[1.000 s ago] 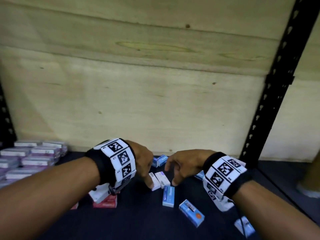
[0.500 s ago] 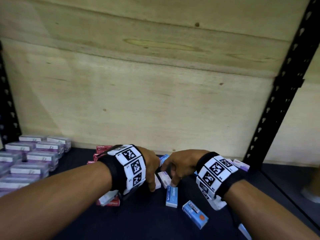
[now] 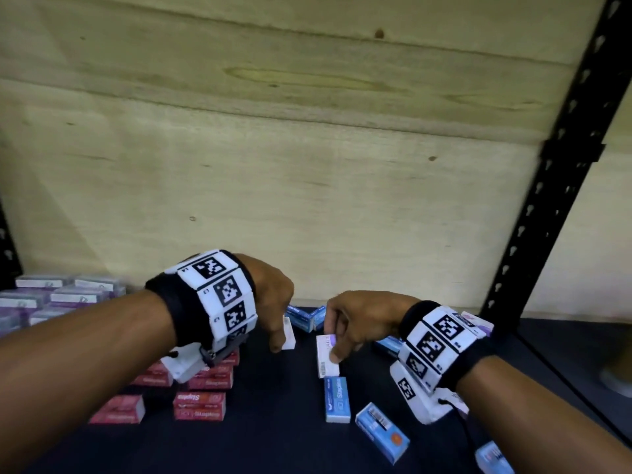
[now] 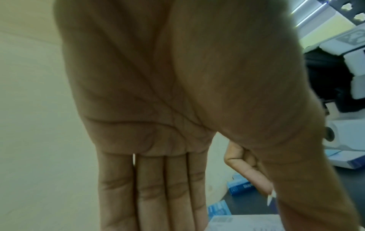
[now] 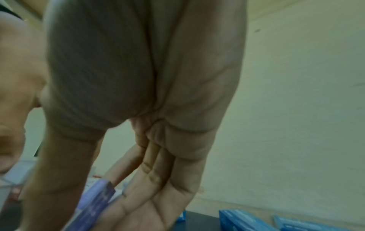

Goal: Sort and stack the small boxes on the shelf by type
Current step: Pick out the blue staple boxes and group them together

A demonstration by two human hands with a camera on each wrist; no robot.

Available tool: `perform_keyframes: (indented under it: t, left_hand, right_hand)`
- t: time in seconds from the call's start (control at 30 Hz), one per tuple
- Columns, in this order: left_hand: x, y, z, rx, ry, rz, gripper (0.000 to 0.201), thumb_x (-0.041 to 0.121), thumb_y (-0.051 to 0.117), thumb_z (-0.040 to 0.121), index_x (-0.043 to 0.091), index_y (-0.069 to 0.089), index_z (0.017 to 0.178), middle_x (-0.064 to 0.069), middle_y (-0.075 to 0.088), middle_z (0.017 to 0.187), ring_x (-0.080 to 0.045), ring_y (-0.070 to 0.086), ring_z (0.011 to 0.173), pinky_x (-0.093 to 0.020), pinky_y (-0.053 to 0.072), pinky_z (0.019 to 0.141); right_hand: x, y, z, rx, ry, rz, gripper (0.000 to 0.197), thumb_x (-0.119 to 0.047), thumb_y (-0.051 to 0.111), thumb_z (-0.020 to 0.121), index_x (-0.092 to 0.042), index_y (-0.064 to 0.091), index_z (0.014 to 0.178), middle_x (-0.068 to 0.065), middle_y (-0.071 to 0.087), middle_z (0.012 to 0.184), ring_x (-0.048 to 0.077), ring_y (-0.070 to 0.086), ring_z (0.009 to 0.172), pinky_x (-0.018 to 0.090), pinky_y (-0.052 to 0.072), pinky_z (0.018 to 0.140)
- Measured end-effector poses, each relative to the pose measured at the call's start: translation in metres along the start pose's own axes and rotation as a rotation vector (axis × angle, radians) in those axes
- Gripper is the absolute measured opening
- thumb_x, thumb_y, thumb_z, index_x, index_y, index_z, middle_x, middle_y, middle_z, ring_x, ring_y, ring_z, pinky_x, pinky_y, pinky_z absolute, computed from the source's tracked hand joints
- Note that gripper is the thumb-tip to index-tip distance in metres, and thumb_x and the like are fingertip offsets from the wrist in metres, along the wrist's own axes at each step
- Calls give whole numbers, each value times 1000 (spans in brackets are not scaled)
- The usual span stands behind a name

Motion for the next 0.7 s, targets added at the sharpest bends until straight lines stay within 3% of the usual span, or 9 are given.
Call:
perform_keyframes:
  t: [0.1,0.17,0.2,0.33,0.5,0.57,0.63,0.7]
  left_hand:
    - [1,-13,2,39,-48,106,49,52,78,71,12,61,95,2,62,85,-16,58,73,-25,46,63]
    - [12,-20,6,58,-31,164,59,56,76,70,12,67,108,-1,70,103,-21,64,95,-32,51,77]
    - [18,-23,8,66,-5,150,60,56,76,70,13,67,111,-2,70,106,-22,65,99,-33,52,80]
    - [58,-39,26,112,120,144,59,56,75,74,11,66,111,-4,70,107,-23,63,100,-32,50,77]
    - [123,-49,64,192,269,129,63,59,75,72,9,65,110,-7,68,104,-24,63,90,-29,45,67]
    - [148,-50,78,216,319,125,67,61,74,70,9,65,111,-8,69,104,-26,65,89,-30,46,66]
    - [173,-51,91,238,351,126,70,64,75,67,10,66,110,-6,69,101,-26,66,90,-30,46,64]
    - [195,-51,102,243,374,128,68,65,75,66,11,67,106,-5,68,98,-25,65,86,-28,45,63]
  right_hand:
    - [10,-11,-3,26,-31,100,33,-7,77,82,-10,57,108,10,69,91,12,62,68,24,54,71]
    - [25,-23,-9,59,-17,102,32,-8,75,85,-10,56,111,12,70,92,10,63,64,23,55,68]
    - [35,-30,-15,79,5,108,33,-8,74,86,-9,56,113,12,70,93,9,63,63,20,55,65]
    - [93,-61,-40,160,152,125,27,-7,71,87,-9,60,111,12,72,90,5,64,57,18,51,57]
    - [183,-75,-71,144,480,161,24,-2,66,88,-8,65,112,14,64,87,24,63,71,39,61,74]
    - [209,-73,-80,82,566,153,22,-2,66,89,-7,66,110,23,66,91,29,62,72,40,60,68]
    - [229,-70,-89,58,627,166,9,-1,66,89,-7,69,95,23,67,78,28,62,63,37,58,60]
    - [241,-68,-95,55,656,224,9,0,65,90,-7,68,84,11,64,58,21,60,50,34,54,58]
Point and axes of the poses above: each hand's wrist, its own z-axis towards the middle knuckle, its own y-axis out of the palm, x = y × z, the point moved 4 cm from there along z, towards the middle knuckle
